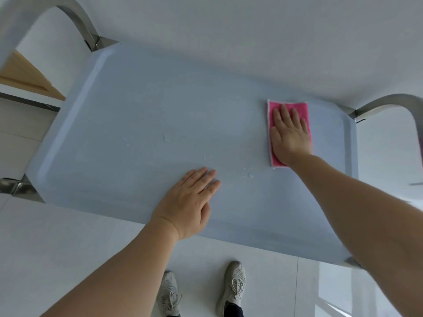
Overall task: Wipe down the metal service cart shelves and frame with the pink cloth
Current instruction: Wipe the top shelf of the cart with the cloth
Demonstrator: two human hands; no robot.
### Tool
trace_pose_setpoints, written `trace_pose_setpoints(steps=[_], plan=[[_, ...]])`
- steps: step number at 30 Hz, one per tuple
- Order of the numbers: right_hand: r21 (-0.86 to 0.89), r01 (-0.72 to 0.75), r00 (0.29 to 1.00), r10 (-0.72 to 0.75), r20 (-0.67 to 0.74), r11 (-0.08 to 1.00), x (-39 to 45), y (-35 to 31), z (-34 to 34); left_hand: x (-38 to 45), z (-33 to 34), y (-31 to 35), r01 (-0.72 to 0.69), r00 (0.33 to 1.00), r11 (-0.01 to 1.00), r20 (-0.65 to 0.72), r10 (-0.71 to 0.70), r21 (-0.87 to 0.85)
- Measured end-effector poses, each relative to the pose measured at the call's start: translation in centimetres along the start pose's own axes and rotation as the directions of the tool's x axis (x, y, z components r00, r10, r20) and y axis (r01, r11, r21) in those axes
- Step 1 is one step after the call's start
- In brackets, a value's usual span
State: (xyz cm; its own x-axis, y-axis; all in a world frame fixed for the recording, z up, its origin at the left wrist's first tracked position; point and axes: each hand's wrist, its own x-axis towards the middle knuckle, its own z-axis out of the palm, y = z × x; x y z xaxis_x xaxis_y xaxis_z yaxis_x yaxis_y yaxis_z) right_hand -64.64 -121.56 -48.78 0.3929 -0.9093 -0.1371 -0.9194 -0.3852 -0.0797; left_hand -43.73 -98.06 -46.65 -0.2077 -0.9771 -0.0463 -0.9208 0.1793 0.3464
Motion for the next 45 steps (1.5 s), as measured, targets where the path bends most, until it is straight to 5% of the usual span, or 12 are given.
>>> trace_pose_setpoints(steps=[16, 35, 45], plan=[[0.013, 0.124, 0.986, -0.125, 0.112, 0.992, -18.1, -10.4, 2.4, -0.1, -0.2, 0.1, 0.055, 0.997, 0.993, -0.053, -0.061, -0.105], [-0.033, 0.13, 0.982, -0.124, 0.146, 0.991, -18.4, -11.1, 2.3, -4.4, -3.6, -8.2, 0.087, 0.995, 0.996, -0.059, -0.086, 0.014], [-0.089, 0.506, 0.855, -0.486, 0.18, 0.858, -16.2, -14.1, 2.1, -4.5, -3.4, -8.5, 0.087, 0.996, 0.996, -0.009, -0.087, 0.015]])
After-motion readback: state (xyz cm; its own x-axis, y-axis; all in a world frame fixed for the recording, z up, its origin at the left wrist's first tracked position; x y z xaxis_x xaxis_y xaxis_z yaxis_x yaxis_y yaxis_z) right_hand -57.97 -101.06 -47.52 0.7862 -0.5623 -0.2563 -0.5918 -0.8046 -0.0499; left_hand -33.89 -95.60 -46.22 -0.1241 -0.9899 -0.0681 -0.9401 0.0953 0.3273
